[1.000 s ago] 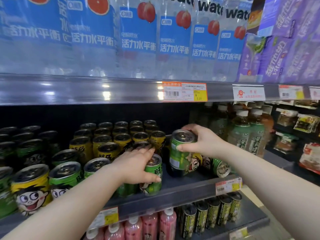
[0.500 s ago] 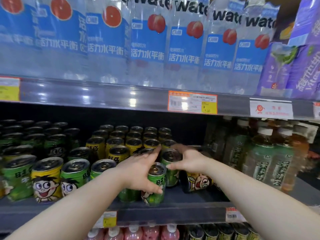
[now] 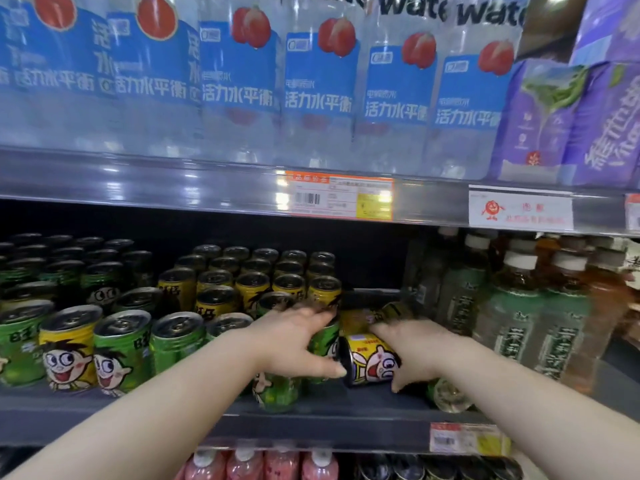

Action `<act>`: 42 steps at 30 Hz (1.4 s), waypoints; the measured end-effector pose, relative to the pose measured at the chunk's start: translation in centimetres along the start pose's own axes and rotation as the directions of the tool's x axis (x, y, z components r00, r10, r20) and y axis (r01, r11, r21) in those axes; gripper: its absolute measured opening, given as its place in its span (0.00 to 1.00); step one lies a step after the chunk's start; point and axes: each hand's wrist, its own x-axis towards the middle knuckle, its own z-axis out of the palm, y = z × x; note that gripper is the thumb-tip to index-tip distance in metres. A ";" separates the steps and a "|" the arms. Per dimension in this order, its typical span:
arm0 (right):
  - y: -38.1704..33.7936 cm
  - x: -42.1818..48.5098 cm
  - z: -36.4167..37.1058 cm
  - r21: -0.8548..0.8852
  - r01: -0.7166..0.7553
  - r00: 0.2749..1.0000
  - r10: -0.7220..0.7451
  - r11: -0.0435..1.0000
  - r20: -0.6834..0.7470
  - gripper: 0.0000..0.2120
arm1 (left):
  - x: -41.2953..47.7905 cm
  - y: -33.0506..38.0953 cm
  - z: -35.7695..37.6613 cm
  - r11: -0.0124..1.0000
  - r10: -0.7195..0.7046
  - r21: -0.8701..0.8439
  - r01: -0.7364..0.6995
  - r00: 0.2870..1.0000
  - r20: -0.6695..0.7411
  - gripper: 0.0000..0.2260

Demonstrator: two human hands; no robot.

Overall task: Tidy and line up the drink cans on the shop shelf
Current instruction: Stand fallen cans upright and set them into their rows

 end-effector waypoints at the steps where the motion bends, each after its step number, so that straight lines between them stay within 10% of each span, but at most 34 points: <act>1: 0.0 0.1 0.3 -0.023 0.016 0.998 -0.017 1.000 -0.055 0.41 | 0.2 0.0 0.2 1.000 0.000 0.024 0.000 1.000 -0.001 0.41; 9: 1.9 -1.5 0.0 0.651 0.109 0.983 0.017 0.751 -0.184 0.40 | 0.4 -0.3 0.5 1.000 -0.013 0.020 0.013 1.000 -0.008 0.43; 20: -0.9 -0.6 -0.9 0.840 0.194 0.981 -0.073 0.508 -0.182 0.27 | 0.1 0.0 0.1 1.000 -0.024 0.005 0.024 0.999 0.023 0.43; 24: 1.6 1.4 -2.1 0.674 0.086 0.941 0.161 0.734 -0.296 0.12 | 0.4 0.4 -0.5 0.999 -0.039 -0.007 0.039 0.999 0.006 0.42; 28: 2.5 3.7 -1.7 0.298 -0.058 0.988 0.097 0.953 -0.117 0.29 | 0.9 0.4 -0.3 0.998 -0.061 -0.026 0.062 0.997 0.037 0.44; 35: 1.5 7.1 1.0 0.104 -0.029 0.999 0.031 0.994 -0.024 0.42 | 0.7 0.4 -0.2 0.998 -0.060 -0.025 0.061 0.998 0.033 0.43; 42: 2.7 5.6 -0.2 0.427 0.027 0.987 0.044 0.904 -0.155 0.39 | 0.9 0.3 -0.1 0.998 -0.054 -0.030 0.055 0.998 0.029 0.44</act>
